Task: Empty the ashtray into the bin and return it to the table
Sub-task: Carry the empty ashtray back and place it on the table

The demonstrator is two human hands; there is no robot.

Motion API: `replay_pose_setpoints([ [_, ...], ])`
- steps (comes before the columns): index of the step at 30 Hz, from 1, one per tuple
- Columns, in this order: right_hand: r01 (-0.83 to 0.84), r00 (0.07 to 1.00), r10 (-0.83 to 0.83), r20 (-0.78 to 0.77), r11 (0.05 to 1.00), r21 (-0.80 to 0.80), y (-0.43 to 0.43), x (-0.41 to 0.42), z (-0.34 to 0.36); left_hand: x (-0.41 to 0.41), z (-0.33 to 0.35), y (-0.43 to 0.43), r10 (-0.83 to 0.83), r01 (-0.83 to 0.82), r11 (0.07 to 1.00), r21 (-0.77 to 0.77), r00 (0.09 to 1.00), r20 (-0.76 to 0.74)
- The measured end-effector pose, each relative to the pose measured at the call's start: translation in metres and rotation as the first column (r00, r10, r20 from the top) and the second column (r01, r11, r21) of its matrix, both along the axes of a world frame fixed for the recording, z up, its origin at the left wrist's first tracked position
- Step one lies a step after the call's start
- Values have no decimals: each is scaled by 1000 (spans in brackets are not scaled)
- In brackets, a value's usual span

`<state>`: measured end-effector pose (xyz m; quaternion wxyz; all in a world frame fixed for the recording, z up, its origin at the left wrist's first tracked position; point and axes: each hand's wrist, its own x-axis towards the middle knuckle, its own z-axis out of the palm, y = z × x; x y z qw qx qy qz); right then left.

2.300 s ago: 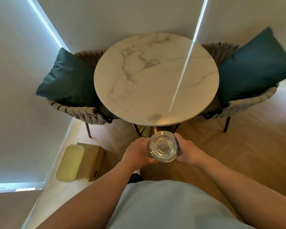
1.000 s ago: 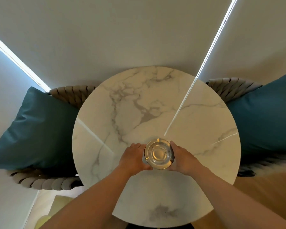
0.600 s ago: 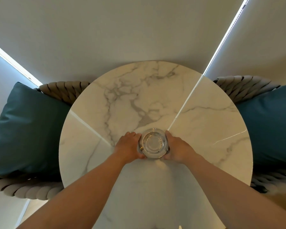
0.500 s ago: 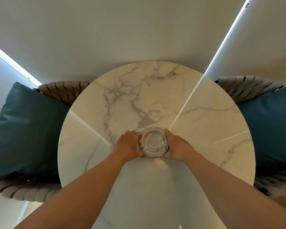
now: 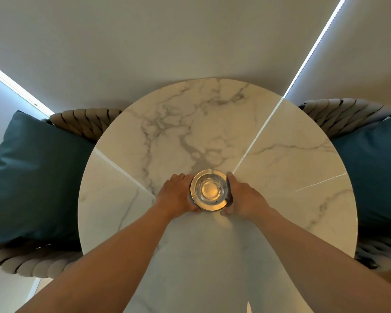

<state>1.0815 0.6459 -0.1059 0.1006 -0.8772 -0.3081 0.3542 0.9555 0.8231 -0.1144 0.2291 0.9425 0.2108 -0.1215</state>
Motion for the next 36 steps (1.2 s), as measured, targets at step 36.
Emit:
replay_pose_setpoints([
  [36,8,1000,-10,11,991,137,-1,17,1,1,-9,-6,101,-104,994,17,989,104],
])
